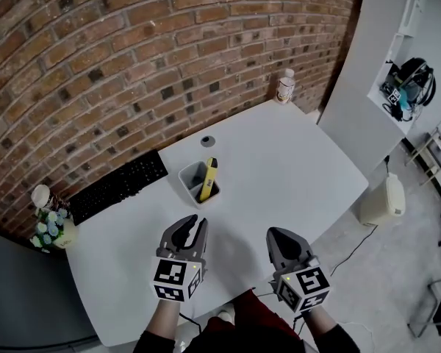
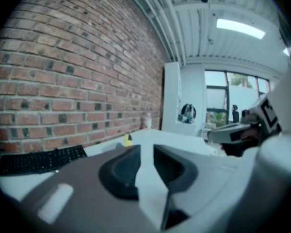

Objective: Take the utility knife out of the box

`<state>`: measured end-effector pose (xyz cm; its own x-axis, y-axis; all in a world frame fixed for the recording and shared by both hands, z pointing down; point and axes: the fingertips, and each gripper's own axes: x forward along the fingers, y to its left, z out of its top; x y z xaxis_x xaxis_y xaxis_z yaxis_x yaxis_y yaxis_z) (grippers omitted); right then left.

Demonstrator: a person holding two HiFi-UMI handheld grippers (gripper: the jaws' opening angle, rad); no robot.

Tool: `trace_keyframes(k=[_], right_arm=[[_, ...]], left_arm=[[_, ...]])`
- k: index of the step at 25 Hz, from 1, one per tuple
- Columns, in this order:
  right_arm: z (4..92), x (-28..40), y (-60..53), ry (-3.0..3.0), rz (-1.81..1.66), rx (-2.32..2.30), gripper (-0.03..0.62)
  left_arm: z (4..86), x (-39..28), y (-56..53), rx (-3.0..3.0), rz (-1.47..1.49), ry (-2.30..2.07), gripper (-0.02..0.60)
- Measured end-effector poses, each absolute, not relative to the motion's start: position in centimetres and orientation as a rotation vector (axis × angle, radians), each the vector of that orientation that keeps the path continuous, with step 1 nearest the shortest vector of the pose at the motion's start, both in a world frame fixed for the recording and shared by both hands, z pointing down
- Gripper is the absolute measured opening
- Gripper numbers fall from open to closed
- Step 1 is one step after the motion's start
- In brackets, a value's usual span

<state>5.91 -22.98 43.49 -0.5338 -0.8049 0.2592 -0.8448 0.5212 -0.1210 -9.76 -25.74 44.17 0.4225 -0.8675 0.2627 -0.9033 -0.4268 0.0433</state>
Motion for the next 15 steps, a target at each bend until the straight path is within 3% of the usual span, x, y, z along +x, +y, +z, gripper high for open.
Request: trace_keyframes(k=[15], right_arm=[[45.8,5.9,-27.7,-2.57,0.379,1.348,0.008]], left_arm=[[47.7,-9.4,-32.7,2.403,0.418,-1.572,0.105]])
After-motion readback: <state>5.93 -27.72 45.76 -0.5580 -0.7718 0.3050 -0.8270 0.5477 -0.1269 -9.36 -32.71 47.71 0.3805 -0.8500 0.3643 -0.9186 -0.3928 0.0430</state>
